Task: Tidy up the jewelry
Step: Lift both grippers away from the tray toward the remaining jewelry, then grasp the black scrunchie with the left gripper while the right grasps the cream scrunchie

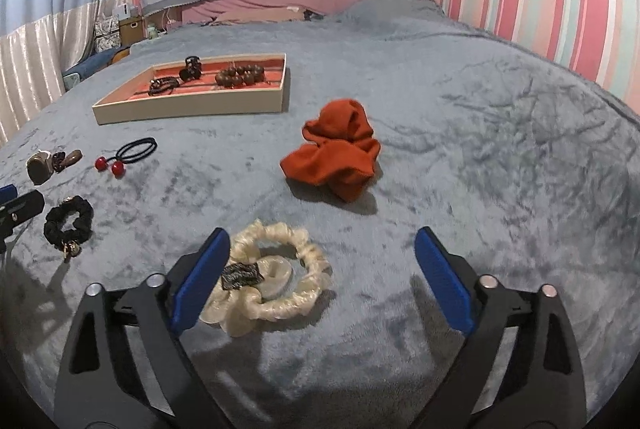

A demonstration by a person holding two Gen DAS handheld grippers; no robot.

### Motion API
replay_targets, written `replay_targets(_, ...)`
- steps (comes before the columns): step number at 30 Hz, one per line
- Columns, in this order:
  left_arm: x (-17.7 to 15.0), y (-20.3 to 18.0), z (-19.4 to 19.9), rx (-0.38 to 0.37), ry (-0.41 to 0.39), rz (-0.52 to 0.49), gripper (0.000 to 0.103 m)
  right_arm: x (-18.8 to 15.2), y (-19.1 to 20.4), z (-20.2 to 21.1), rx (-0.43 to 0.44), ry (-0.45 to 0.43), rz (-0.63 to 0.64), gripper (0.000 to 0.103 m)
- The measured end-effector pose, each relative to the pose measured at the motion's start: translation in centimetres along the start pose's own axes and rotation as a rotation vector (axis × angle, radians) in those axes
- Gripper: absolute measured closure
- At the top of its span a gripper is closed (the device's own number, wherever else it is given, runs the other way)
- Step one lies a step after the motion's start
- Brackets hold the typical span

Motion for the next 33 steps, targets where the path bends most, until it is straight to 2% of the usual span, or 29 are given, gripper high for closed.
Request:
replay_targets(4, -0.2, 0.2, -0.9, 0.006, 0.028, 0.007, 0.005, -0.6, -0.2, -1.1, 0.018, 0.041, -0.014, 0.027)
replay_targets(9, -0.7, -0.3, -1.9, 0.017, 0.057, -0.026, 0.007, -0.9, 0.0, -2.1, 0.035, 0.071, -0.006, 0.034)
replay_targets(13, -0.9, -0.2, -3.3, 0.010, 0.121, -0.020, 0.029, -1.1, 0.2, -2.7, 0.046, 0.095, -0.002, 0.041)
replay_targets(18, -0.9, -0.1, -3.8, -0.011, 0.141, -0.008, 0.029, -1.3, 0.0, -3.5, 0.071, 0.127, -0.012, 0.058)
replay_targets(21, -0.8, -0.1, -4.0, -0.022, 0.149, -0.009, 0.035, -1.3, 0.1, -3.6, 0.076, 0.131, -0.007, 0.069)
replay_targets(24, -0.6, -0.1, -4.2, -0.031, 0.155, -0.001, 0.044, -1.4, 0.0, -3.7, 0.083, 0.132, -0.014, 0.076)
replay_targets(26, -0.6, 0.0, -4.3, -0.032, 0.156, 0.003, 0.054, -1.5, -0.1, -3.7, 0.085, 0.134, -0.017, 0.081)
replay_targets(27, -0.6, 0.0, -4.3, -0.032, 0.156, 0.003, 0.056, -1.4, -0.1, -3.8, 0.087, 0.135, -0.018, 0.082)
replay_targets(29, -0.6, 0.0, -4.2, -0.037, 0.156, 0.003, 0.069, -1.5, -0.2, -3.8, 0.088, 0.135, -0.019, 0.083)
replay_targets(33, -0.6, 0.1, -4.1, -0.047, 0.159, 0.009, 0.075, -1.4, -0.1, -3.8, 0.090, 0.135, -0.013, 0.085)
Point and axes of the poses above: each gripper's, at about its wrist camera, not at the fingertips, and z roughly against the way its jaws point, y to its left, x to its top, the point moved 3 cm from there along -z, roughly the way its jaws point, and after that the axes turned 14 degrees about z, right-handed, at the moved point
